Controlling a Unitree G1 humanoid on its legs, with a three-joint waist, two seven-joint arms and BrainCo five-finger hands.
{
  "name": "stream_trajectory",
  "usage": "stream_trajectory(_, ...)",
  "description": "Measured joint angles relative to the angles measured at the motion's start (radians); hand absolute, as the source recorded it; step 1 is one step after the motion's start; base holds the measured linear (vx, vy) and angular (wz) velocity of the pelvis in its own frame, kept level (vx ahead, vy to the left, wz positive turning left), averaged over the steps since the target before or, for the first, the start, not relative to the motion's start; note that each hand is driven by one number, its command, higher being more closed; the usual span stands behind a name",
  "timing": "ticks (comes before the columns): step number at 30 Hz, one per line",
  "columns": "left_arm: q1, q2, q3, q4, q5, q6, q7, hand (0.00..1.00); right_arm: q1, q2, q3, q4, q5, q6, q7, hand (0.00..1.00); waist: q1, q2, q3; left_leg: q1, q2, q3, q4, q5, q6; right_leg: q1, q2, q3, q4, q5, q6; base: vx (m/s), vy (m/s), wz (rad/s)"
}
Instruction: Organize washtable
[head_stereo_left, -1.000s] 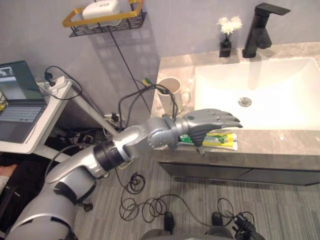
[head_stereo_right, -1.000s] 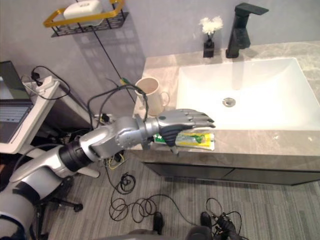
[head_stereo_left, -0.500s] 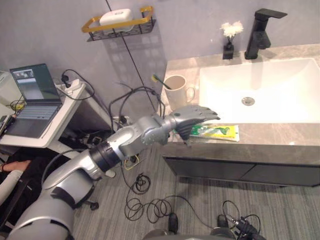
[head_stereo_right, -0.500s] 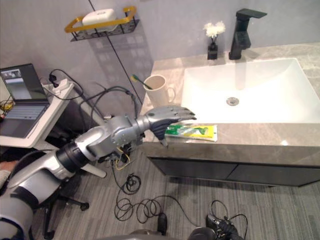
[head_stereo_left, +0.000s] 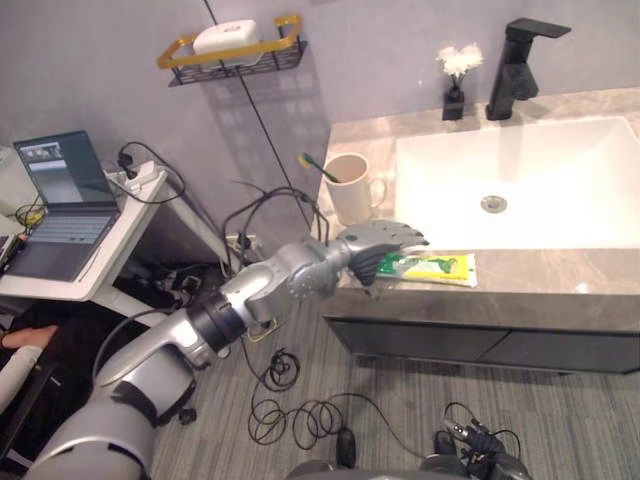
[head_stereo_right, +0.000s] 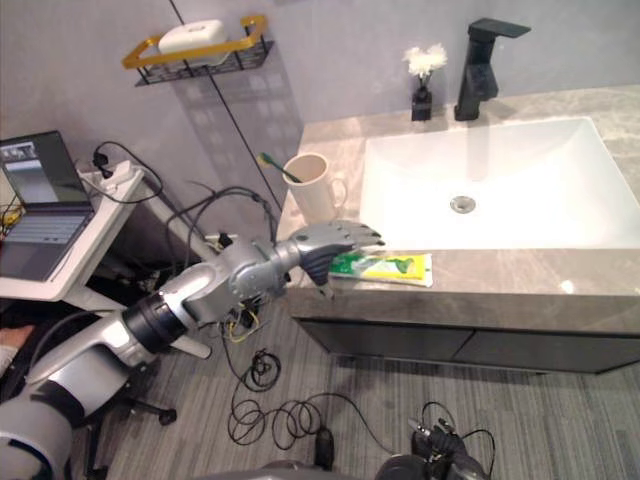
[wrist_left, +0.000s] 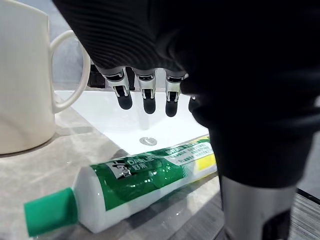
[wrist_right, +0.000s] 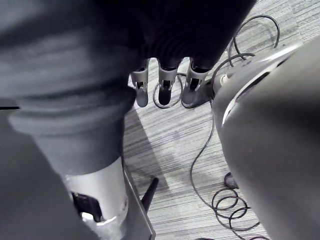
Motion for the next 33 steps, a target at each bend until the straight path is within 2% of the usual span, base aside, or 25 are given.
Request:
stream_trajectory(4,0.0,-0.015,0.026,0.024,0.0,0.017,-0.003,0.0,0.002,-0.003,-0.002,0.02,0.0,0.005,0.001,0.0,-0.001,0.002,-0.001,0.002,0.002,0.004,0.0,0.0,0.0,0.0,0.001,0.003,0.0,0.0,0.0,0.0,0.0,0.0)
stream_trajectory(15,0.001,-0.055,0.026,0.052,0.012,0.018,-0.017,0.0,0.007,-0.006,-0.005,0.023,0.002,0.005,0.001,0.0,-0.003,0.005,-0.004,-0.001,0.003,0.006,-0.001,-0.001,-0.001,-0.005,0.002,0.005,0.0,0.0,0.0,0.0,0.0,0.0)
stream_trajectory(23,0.062,-0.094,0.026,0.08,0.046,0.018,-0.017,0.0,0.01,-0.02,-0.004,0.022,0.002,0.003,0.001,0.0,-0.004,0.03,-0.019,-0.016,0.007,0.018,-0.002,-0.004,-0.004,-0.029,0.004,0.02,0.001,0.0,0.0,0.01,-0.003,-0.05)
stream_trajectory(28,0.075,-0.095,0.026,0.085,0.046,0.016,-0.016,0.0,0.021,-0.024,-0.005,0.022,0.002,0.003,0.001,0.0,-0.004,0.036,-0.022,-0.015,0.014,0.018,-0.002,-0.013,-0.018,-0.029,0.011,0.019,-0.012,0.001,-0.001,0.0,0.0,0.0)
stream_trajectory(33,0.074,-0.095,0.029,0.083,0.046,0.013,-0.009,0.0,0.026,-0.028,-0.023,0.023,0.003,0.003,0.001,0.0,-0.004,0.05,-0.03,-0.024,0.014,0.019,-0.002,-0.012,-0.016,-0.035,0.012,0.02,-0.018,0.003,0.0,0.02,-0.007,0.0)
